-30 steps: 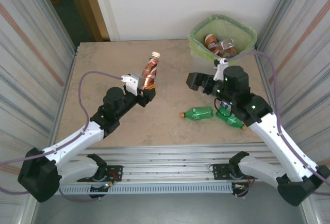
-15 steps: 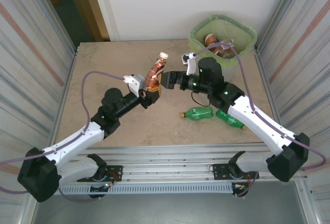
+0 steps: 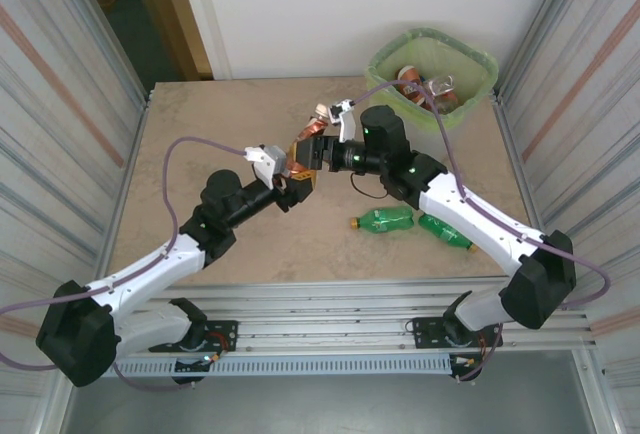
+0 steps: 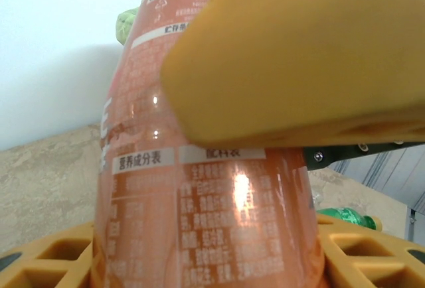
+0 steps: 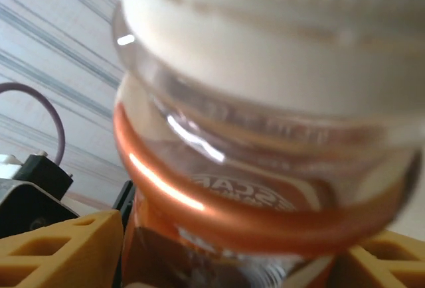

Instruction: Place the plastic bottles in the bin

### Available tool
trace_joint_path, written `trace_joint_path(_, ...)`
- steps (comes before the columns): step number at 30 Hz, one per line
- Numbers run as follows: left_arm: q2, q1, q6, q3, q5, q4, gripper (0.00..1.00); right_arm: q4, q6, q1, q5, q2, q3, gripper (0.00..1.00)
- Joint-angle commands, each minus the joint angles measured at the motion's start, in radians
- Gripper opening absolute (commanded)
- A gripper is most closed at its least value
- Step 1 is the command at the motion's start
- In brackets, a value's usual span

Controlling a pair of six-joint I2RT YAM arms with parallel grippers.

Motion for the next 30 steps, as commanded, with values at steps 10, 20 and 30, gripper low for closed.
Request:
trace_joint_path(10, 0.018, -0.008, -0.004, 0.058, 0.002, 0.013, 0.81, -0.03, -0.02, 0.01, -0.009, 0.002, 0.065, 0.4)
trace_joint_path(20, -0.047, -0.008, 0.013, 0.022, -0.035, 0.012, 0.99, -0.232, -0.116, -0.088, 0.074, -0.035, 0.222, 0.4)
trace_joint_path(30, -0.095, -0.008, 0.036, -0.007, -0.103, -0.012, 0.99, -0.277, -0.098, -0.4, 0.06, -0.065, 0.344, 0.41)
